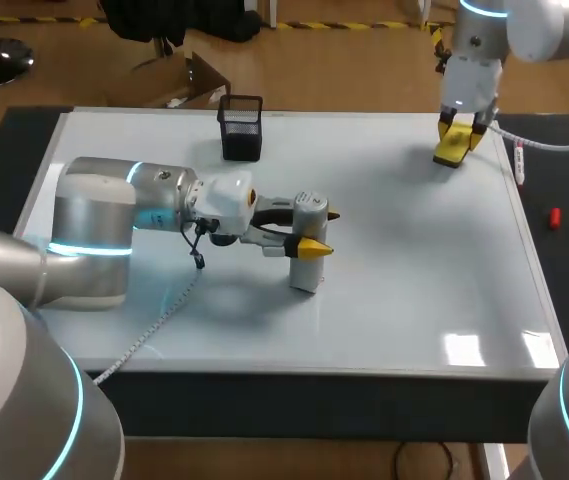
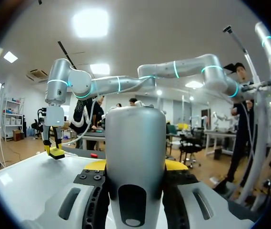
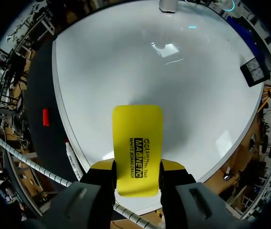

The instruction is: Pick up the inspection probe, press it on each red-marked spot on the whiteboard one by one, put down the probe, pick up the eraser, and wipe off all the red marks.

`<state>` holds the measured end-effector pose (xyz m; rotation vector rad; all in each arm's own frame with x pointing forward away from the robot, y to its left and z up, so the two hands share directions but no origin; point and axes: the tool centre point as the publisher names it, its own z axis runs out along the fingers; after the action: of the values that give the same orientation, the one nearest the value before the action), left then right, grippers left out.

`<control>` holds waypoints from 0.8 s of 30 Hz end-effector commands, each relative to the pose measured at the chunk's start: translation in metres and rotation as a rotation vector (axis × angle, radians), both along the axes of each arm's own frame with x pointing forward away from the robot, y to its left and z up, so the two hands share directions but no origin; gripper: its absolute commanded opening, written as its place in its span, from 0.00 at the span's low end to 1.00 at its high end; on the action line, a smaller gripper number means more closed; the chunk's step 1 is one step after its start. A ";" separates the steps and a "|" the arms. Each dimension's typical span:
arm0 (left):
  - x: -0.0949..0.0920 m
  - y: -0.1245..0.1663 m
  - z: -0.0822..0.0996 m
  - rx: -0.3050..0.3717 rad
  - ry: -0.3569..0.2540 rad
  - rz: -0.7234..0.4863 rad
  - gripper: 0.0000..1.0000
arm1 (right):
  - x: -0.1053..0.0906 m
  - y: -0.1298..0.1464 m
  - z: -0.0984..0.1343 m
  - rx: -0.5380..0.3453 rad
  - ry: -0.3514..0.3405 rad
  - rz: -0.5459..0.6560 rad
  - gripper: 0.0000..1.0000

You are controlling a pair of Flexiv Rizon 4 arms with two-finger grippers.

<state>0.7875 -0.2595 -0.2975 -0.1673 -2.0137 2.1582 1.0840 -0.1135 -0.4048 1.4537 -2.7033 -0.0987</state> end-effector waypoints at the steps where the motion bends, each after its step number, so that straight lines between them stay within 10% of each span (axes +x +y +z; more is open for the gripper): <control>1: 0.000 0.001 -0.005 -0.003 0.003 0.006 0.00 | 0.001 -0.001 0.001 -0.003 0.002 0.002 0.00; 24: 0.006 0.028 0.036 -0.050 -0.028 0.056 0.00 | 0.001 -0.001 0.001 -0.003 0.002 0.002 0.00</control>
<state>0.7981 -0.2398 -0.2683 -0.1686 -1.9953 2.2468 1.0840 -0.1135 -0.4048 1.4537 -2.7033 -0.0987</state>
